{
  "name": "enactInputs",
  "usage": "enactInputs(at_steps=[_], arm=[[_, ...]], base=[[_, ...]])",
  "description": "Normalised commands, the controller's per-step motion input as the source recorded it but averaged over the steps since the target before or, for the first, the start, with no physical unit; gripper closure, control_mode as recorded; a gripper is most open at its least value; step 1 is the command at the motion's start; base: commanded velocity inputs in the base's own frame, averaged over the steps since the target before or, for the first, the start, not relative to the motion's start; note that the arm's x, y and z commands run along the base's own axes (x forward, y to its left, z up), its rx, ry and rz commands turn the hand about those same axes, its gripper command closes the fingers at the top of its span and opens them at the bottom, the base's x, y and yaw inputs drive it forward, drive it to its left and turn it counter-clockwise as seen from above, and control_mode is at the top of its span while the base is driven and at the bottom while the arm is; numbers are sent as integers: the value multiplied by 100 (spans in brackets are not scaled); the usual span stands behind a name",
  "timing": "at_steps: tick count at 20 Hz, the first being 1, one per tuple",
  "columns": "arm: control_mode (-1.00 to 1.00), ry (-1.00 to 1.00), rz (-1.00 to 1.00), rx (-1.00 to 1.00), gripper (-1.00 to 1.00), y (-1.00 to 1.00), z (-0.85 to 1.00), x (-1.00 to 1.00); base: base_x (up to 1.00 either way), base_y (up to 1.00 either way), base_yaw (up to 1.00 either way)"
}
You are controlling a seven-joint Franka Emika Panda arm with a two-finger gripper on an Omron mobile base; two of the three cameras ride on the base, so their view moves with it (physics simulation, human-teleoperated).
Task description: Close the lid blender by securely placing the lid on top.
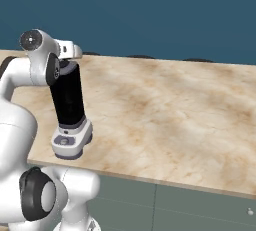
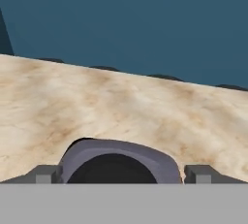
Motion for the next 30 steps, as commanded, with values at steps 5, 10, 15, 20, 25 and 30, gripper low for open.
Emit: enactInputs(at_steps=[5, 10, 15, 20, 25, 30], arm=[[-100, 12, -1, 7, -100, -1, -31, -4], [-100, 9, 0, 7, -100, 0, -25, 0], [-100, 5, 0, 5, -100, 0, -30, 0], [-100, 9, 0, 7, -100, 0, -50, 0], [-100, 2, 0, 12, -100, 0, -67, 0], [-100, 0, 0, 19, -100, -4, -92, -7]], base=[[0, 0, 0], [0, 0, 0], [0, 0, 0], [0, 0, 0], [0, 0, 0], [0, 0, 0]])
